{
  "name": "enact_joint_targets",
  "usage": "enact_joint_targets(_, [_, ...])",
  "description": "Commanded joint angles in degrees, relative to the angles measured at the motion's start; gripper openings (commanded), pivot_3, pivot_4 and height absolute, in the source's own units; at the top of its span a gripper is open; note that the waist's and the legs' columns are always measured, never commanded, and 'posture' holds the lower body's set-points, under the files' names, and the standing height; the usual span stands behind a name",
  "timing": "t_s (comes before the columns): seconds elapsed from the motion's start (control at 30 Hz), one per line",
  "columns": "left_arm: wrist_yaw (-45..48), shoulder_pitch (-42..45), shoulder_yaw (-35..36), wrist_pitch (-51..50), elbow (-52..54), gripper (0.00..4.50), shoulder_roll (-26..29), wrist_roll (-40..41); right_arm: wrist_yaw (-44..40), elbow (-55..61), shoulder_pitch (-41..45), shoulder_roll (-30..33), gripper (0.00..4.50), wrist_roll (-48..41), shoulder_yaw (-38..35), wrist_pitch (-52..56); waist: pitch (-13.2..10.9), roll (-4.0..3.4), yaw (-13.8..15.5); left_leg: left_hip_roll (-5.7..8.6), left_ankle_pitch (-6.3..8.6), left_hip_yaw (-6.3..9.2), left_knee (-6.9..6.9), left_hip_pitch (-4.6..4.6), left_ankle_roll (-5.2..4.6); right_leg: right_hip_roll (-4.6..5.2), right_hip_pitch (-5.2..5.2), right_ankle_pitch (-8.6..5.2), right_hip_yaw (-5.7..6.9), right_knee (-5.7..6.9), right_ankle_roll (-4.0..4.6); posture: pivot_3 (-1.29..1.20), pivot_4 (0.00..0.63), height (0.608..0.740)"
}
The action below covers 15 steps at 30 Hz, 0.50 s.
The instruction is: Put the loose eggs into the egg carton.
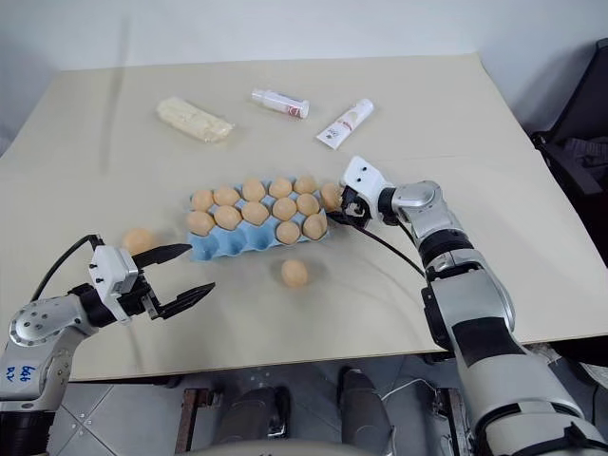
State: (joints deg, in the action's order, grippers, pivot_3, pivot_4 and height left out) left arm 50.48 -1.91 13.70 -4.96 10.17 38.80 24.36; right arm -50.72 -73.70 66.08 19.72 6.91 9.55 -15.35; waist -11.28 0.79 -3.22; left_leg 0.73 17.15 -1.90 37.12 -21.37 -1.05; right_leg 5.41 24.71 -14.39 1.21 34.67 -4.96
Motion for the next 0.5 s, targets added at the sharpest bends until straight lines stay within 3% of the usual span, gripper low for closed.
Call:
enact_joint_targets(0.03, [-0.45, -0.55, 1.68, 0.11, 1.98, 4.50, 0.02, 0.77, -0.94, 0.43, 0.89, -0.26, 2.33, -0.44, -1.69, -2.81, 0.00, 0.00, -0.09, 0.00, 0.00, -0.01, -0.01, 0.00, 0.00, 0.00, 0.00, 0.00, 0.00, 0.00, 0.00, 0.00, 0.150, 0.740])
enact_joint_targets(0.2, [-0.51, -0.75, 1.85, -0.01, 2.03, 4.50, 0.15, 0.92, -3.10, 0.55, -0.17, 0.07, 0.59, -0.54, -2.44, -3.20, 0.00, -0.01, -0.13, -0.01, 0.00, -0.03, -0.03, 0.00, 0.00, -0.01, 0.01, 0.00, -0.01, 0.03, 0.00, 0.00, 0.150, 0.740])
enact_joint_targets(0.47, [0.01, -0.23, 1.53, 0.30, 0.91, 4.50, 0.24, 0.79, -10.09, 1.13, -0.92, 3.22, 0.59, -1.19, -3.07, -2.03, -0.01, -0.02, -0.04, -0.01, 0.01, -0.03, -0.01, 0.00, 0.00, 0.00, 0.00, 0.00, 0.00, -0.03, 0.00, 0.00, 0.150, 0.740])
enact_joint_targets(0.5, [0.08, -0.17, 1.50, 0.35, 0.81, 4.50, 0.24, 0.76, -11.12, 1.20, -0.81, 3.56, 0.75, -1.32, -3.16, -1.59, -0.01, -0.02, -0.03, -0.01, 0.01, -0.02, -0.01, 0.00, -0.01, 0.00, 0.00, 0.00, -0.01, -0.04, 0.00, 0.00, 0.150, 0.740])
